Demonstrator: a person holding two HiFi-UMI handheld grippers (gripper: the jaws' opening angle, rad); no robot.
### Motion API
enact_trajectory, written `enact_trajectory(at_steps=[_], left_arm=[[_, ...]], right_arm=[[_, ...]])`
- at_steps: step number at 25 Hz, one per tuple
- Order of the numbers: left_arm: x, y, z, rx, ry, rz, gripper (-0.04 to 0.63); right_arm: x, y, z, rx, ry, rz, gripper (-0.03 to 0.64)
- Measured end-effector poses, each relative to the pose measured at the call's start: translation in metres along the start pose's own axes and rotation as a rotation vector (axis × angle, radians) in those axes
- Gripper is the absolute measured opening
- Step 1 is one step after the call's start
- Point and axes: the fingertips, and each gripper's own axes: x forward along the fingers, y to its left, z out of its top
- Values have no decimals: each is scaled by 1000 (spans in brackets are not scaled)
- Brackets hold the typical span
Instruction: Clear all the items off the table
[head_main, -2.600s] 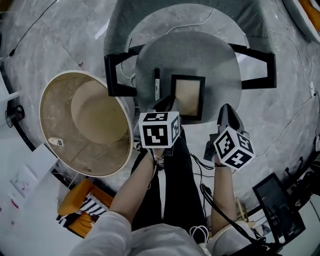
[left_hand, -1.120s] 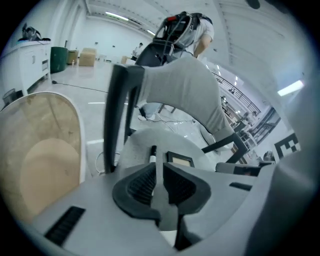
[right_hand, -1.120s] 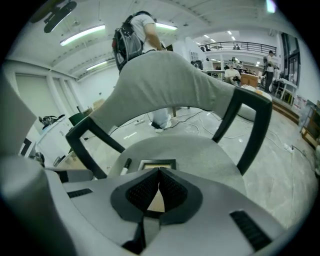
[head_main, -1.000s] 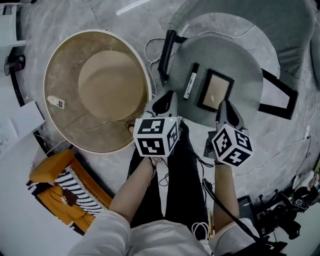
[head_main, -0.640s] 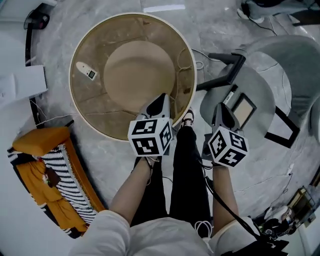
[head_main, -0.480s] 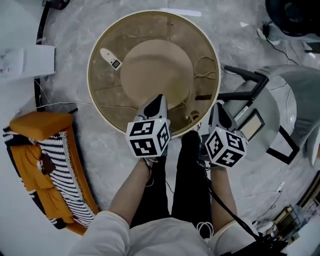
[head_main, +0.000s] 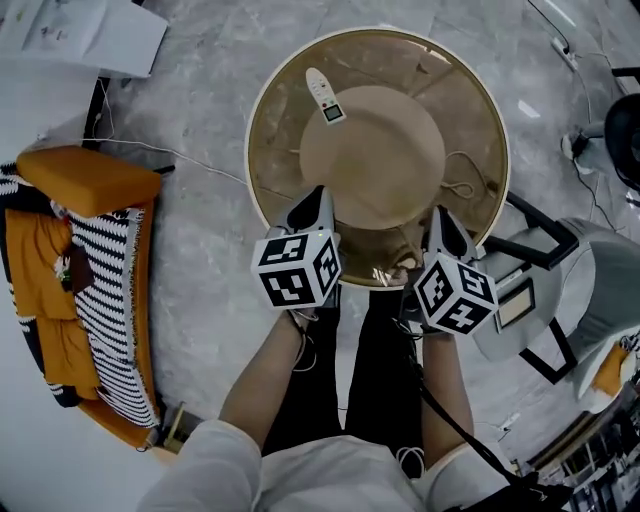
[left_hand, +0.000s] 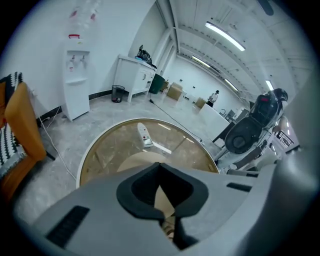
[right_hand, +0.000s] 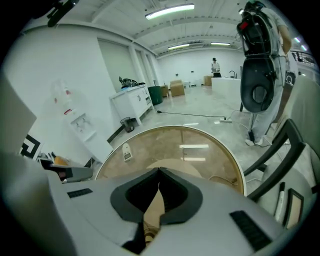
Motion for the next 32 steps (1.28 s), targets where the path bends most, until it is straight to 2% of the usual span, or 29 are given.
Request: enact_trajectory(at_steps=[4,8,12,19,24,28,32], left_arm=[[7,3,-2,-18,12,0,6],[17,2,0,7,22,11,8],[32,9,10,50,28,59,8],[75,32,28,69,40,168,16],[118,39,43,51,73,152,148],[145,41,57,53,88,152,193],[164,46,66,-5,99,162,260]], right_arm=[[10,0,2,-8,12,-8,25],[19,-5,5,4,16,-15,23],[28,-8,6,15,29,-18,23],[50,-10,14,11,48,-25,24],[65,-10,19,12,62,-43,23],[75,-9,21,23,65,-54,23],[80,-9,18,44,67,-70,25]])
